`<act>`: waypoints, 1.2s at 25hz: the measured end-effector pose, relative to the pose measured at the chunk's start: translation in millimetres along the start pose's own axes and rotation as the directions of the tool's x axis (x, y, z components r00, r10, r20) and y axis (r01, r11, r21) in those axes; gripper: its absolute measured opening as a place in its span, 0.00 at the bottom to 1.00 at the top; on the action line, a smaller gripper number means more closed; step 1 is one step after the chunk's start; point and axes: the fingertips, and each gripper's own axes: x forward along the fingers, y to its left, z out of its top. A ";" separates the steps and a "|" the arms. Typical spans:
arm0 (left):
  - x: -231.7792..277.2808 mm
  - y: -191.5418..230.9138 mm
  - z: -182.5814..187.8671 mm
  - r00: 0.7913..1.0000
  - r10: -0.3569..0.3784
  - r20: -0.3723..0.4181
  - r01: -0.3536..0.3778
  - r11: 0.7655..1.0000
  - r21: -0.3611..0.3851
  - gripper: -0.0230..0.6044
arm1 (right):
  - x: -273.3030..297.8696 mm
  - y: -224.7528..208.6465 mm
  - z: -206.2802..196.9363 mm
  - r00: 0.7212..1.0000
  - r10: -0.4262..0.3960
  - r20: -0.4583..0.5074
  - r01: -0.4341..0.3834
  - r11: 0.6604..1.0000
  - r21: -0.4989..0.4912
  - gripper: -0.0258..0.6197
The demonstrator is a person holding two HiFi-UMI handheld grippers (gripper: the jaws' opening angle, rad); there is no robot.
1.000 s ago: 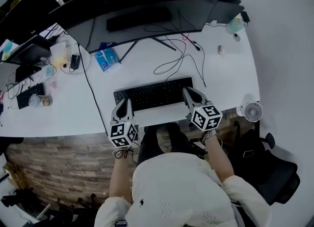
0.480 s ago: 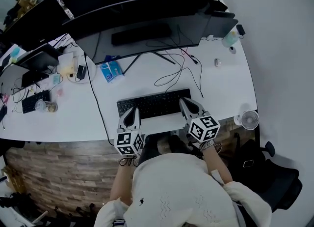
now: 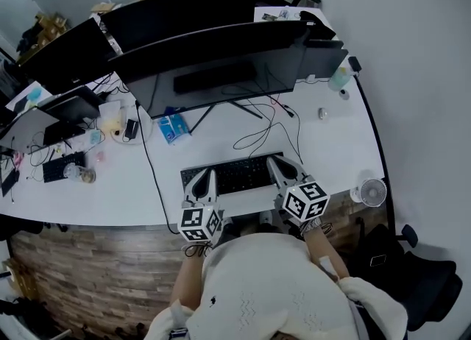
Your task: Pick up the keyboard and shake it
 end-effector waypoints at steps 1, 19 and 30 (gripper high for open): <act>0.1 -2.2 7.1 1.000 -0.001 0.014 0.001 1.000 0.004 0.07 | -0.8 1.1 6.1 1.000 0.004 0.013 -0.004 1.000 0.008 0.04; -25.1 -30.6 119.5 0.979 0.004 0.203 -0.020 0.997 0.079 0.07 | -35.1 44.2 115.7 0.976 0.091 0.199 -0.060 0.986 -0.158 0.04; -34.1 -44.8 150.7 0.966 -0.012 0.259 -0.020 0.992 0.121 0.07 | -49.7 65.8 144.5 0.958 0.138 0.252 -0.076 0.967 -0.241 0.04</act>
